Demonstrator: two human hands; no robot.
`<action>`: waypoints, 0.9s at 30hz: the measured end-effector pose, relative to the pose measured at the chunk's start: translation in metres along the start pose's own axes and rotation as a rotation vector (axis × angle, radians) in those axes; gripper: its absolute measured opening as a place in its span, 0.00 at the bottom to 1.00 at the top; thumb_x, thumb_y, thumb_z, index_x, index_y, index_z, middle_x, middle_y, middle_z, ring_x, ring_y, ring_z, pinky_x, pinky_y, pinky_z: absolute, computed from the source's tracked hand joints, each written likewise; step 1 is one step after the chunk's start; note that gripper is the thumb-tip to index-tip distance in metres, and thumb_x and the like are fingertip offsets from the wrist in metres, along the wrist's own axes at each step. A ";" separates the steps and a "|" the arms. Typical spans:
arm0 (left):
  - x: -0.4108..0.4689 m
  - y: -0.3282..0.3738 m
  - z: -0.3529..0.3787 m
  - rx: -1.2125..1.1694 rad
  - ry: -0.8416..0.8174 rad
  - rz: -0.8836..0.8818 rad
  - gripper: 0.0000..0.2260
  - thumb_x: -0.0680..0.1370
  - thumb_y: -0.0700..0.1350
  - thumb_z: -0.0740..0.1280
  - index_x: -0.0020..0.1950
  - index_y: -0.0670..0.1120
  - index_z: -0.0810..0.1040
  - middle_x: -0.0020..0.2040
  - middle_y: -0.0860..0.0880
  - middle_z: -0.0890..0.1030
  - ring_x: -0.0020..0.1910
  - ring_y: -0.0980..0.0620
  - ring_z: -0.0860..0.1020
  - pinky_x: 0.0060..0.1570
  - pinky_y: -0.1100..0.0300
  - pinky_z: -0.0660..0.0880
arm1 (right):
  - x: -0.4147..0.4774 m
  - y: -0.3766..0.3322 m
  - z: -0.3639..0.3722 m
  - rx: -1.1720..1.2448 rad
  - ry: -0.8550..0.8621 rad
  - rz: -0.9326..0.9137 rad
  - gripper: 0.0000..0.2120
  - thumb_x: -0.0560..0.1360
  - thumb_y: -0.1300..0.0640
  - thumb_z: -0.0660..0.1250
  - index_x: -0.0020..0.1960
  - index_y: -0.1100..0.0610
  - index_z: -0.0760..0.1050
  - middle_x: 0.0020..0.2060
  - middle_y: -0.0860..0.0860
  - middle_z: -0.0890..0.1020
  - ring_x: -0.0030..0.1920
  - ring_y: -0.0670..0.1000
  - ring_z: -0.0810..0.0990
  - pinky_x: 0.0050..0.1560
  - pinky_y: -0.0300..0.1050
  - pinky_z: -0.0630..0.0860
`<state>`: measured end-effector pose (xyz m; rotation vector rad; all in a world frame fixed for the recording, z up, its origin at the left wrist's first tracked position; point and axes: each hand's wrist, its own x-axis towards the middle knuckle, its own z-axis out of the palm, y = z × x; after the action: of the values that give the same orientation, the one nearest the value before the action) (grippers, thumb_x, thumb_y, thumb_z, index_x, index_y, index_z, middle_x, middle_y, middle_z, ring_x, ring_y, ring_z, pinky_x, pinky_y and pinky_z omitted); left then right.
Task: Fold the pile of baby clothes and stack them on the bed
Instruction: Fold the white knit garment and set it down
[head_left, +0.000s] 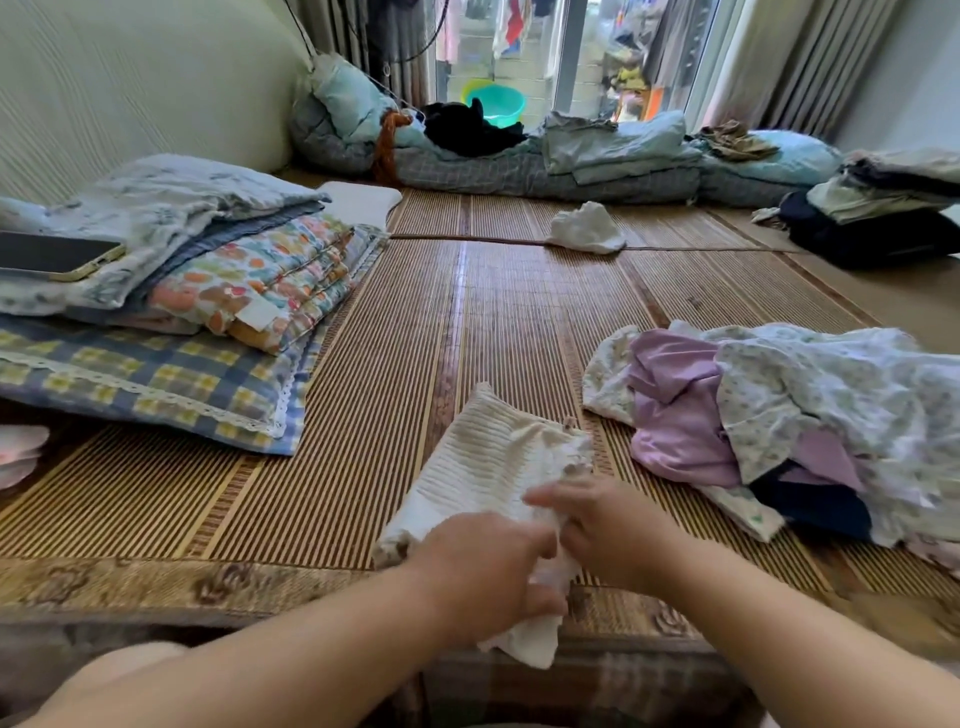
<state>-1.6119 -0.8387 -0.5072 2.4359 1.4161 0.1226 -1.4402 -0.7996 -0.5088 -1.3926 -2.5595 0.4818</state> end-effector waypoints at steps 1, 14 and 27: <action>-0.001 -0.005 -0.004 -0.051 -0.011 0.021 0.18 0.74 0.63 0.63 0.59 0.55 0.74 0.53 0.53 0.81 0.50 0.53 0.78 0.51 0.55 0.76 | -0.012 -0.005 0.004 -0.024 -0.050 -0.058 0.24 0.77 0.52 0.56 0.72 0.44 0.66 0.66 0.44 0.76 0.65 0.44 0.72 0.68 0.40 0.64; -0.059 -0.078 -0.014 0.227 -0.370 0.107 0.47 0.67 0.66 0.69 0.76 0.64 0.43 0.76 0.64 0.42 0.74 0.66 0.43 0.75 0.63 0.47 | -0.050 -0.024 0.066 -0.374 -0.016 -0.242 0.26 0.65 0.40 0.66 0.62 0.45 0.77 0.57 0.46 0.83 0.57 0.49 0.82 0.51 0.51 0.80; -0.022 -0.063 -0.043 -0.609 0.295 -0.150 0.11 0.74 0.39 0.69 0.54 0.51 0.76 0.43 0.49 0.82 0.39 0.52 0.80 0.37 0.61 0.79 | -0.009 -0.005 -0.014 1.053 0.166 0.404 0.15 0.80 0.51 0.61 0.48 0.64 0.76 0.40 0.56 0.80 0.39 0.56 0.77 0.40 0.46 0.74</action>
<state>-1.6855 -0.8183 -0.4845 1.8551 1.4058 0.7818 -1.4346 -0.8068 -0.4939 -1.3628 -1.4198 1.4195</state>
